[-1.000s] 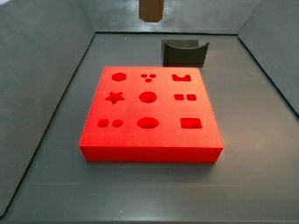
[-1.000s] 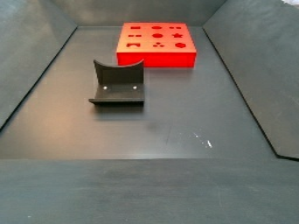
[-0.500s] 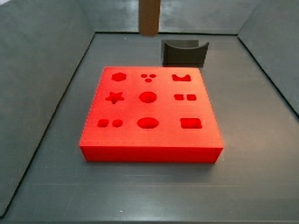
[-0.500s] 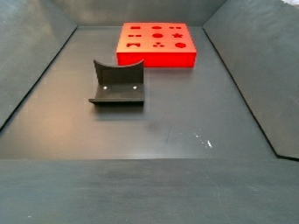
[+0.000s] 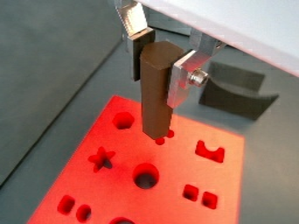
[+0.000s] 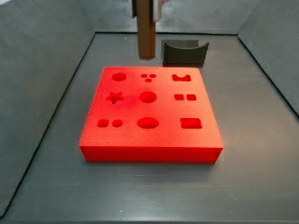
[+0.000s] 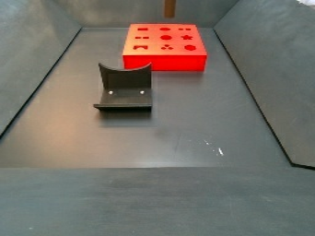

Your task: Insert the hexagon object.

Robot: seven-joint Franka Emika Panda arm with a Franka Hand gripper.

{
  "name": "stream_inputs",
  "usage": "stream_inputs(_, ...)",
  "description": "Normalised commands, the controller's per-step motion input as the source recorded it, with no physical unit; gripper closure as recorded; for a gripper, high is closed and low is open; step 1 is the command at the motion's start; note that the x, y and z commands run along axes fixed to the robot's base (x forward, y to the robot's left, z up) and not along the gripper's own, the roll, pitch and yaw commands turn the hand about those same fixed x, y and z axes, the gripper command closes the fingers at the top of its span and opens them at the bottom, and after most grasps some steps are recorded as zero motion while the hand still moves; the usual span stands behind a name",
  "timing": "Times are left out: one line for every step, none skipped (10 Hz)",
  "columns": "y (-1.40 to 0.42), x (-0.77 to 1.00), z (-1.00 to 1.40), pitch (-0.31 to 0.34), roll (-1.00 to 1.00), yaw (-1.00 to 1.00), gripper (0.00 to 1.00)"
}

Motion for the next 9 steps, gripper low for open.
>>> stream_inputs(0.29, -0.35, -0.46, -0.32, -0.02, -0.53, 1.0)
stream_inputs(0.33, -0.34, -0.41, -0.339, -0.01, -0.5, 1.0)
stream_inputs(0.27, -0.42, 0.0, -0.257, -0.05, -0.49, 1.0)
stream_inputs(0.28, -0.38, -0.02, -0.227, -0.02, -0.53, 1.0)
stream_inputs(0.28, -0.36, -0.11, -0.266, -0.06, -0.49, 1.0)
stream_inputs(0.18, -0.23, -0.05, -0.227, -0.07, -0.26, 1.0)
stream_inputs(0.0, 0.0, -0.04, -0.026, 0.0, 0.0, 1.0)
stream_inputs(0.0, 0.0, -0.13, -0.037, 0.0, 0.0, 1.0)
stream_inputs(0.0, 0.0, -0.33, -0.107, -0.02, 0.03, 1.0)
